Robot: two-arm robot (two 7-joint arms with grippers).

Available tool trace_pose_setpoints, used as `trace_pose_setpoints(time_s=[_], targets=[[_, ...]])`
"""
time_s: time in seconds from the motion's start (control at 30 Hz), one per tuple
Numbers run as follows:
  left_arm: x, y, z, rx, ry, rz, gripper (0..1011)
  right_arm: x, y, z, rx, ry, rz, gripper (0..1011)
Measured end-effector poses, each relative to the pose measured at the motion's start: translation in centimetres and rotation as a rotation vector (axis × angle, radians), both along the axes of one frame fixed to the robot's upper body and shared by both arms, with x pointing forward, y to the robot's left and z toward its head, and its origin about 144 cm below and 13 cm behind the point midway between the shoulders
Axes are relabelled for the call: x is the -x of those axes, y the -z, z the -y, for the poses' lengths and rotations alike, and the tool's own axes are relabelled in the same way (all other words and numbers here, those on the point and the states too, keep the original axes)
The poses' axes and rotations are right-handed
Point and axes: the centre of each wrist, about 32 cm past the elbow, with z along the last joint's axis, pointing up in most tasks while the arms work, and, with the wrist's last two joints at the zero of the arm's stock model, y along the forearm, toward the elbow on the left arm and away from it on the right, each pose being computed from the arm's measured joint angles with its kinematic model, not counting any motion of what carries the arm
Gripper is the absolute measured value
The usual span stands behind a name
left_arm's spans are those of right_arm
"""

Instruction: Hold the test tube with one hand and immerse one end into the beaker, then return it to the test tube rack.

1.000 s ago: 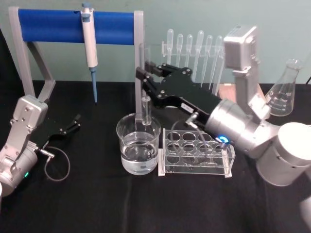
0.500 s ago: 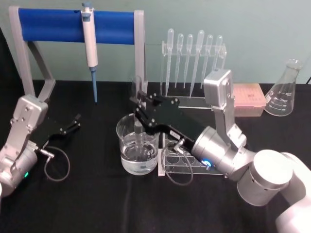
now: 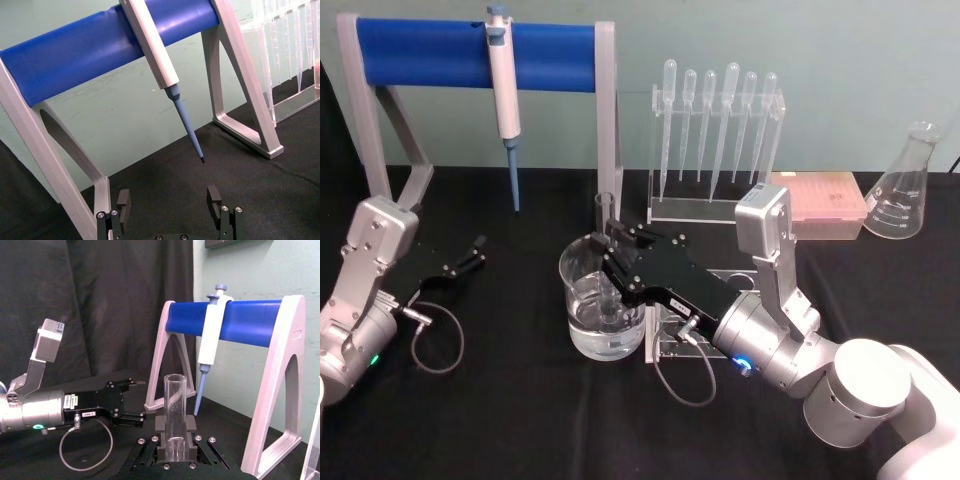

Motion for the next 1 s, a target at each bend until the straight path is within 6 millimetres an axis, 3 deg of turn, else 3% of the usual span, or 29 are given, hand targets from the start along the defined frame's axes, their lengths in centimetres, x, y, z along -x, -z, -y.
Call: trace_pose_setpoints(time_s=[1.0], targets=[[0.0, 0.0, 0.0, 0.0, 0.0, 0.0, 1000, -0.34, -0.1, -0.33, 0.016, 0.002, 0.011, 222]])
